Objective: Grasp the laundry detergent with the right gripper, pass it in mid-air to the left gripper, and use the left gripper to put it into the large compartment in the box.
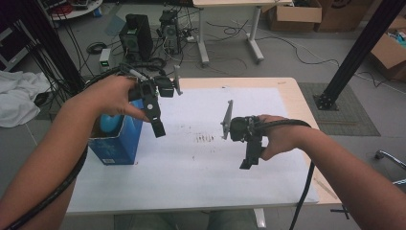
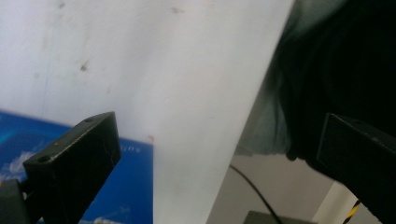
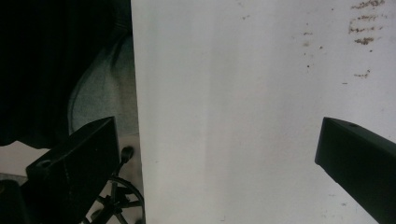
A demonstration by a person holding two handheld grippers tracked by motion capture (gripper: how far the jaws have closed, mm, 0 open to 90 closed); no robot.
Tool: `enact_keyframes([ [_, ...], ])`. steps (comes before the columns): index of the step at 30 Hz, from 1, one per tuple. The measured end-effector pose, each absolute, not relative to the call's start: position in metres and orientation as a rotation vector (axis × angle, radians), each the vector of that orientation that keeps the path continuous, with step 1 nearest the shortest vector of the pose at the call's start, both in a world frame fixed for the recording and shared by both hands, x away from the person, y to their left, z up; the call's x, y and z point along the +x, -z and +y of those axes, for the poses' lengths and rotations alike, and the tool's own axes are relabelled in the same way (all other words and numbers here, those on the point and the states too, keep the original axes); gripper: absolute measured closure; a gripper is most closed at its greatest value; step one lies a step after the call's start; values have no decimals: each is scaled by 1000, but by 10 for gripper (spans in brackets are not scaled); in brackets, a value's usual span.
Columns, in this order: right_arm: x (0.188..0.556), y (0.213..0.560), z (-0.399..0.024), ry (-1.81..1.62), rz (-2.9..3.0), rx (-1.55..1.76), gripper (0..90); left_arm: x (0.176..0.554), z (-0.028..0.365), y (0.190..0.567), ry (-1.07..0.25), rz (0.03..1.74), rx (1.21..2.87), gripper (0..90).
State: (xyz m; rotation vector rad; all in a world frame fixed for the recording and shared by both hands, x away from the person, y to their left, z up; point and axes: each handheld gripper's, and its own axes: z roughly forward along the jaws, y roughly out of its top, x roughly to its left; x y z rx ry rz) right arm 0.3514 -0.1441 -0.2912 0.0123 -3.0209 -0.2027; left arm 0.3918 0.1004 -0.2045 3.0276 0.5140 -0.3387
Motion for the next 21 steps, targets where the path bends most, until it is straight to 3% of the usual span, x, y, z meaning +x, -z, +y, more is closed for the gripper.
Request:
enact_keyframes([
  [5,353,291,-147,210,-3020,9,0,381,93,211,408,273,3030,1],
  [21,355,291,-149,203,-3019,5,0,374,77,214,397,160,3052,1],
])
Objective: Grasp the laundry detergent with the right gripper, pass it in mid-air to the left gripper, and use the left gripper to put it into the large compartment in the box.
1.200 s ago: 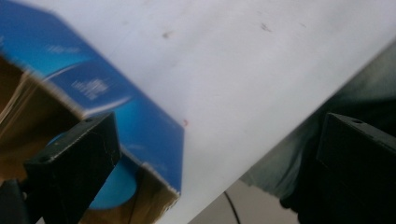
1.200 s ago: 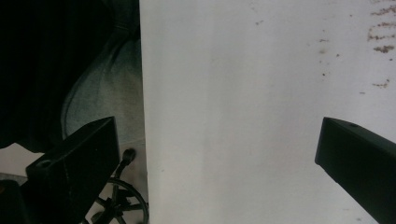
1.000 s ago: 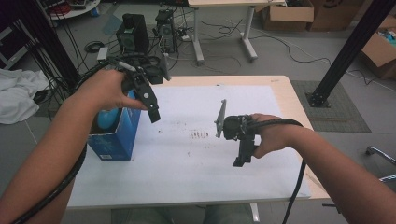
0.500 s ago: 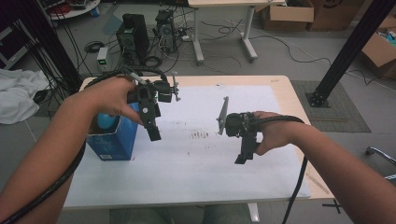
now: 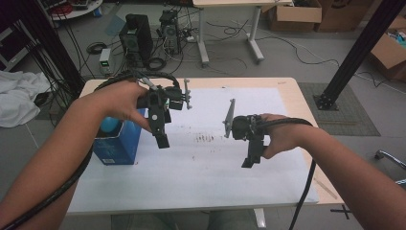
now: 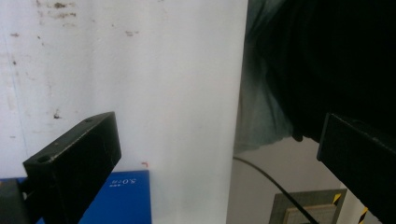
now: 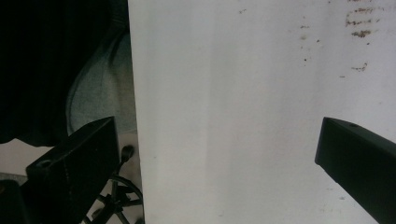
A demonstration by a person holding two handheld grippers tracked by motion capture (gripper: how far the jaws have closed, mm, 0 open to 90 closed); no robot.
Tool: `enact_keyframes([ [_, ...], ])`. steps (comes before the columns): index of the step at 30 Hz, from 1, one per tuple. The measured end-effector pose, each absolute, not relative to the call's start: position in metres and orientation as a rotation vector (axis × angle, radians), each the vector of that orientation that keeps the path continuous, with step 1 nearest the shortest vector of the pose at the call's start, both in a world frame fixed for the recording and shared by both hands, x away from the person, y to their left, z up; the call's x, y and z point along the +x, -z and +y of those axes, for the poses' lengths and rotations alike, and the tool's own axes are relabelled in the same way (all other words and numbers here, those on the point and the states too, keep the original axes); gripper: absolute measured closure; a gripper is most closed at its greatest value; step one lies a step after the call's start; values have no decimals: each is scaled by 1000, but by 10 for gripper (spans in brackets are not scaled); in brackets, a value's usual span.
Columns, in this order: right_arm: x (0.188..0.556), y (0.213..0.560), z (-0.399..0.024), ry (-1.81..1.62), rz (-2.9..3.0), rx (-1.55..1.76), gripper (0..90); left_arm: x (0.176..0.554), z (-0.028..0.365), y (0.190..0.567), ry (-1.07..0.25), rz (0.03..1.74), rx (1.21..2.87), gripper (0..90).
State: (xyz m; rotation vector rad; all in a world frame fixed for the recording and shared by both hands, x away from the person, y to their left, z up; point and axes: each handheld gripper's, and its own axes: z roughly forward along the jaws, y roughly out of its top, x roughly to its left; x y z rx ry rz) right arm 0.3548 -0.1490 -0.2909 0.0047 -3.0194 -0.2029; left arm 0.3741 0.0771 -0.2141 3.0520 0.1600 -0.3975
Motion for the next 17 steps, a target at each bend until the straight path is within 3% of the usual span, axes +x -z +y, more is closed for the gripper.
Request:
enact_keyframes([
  [17,357,293,-146,197,-3018,10,0,372,73,218,398,123,3049,1],
])
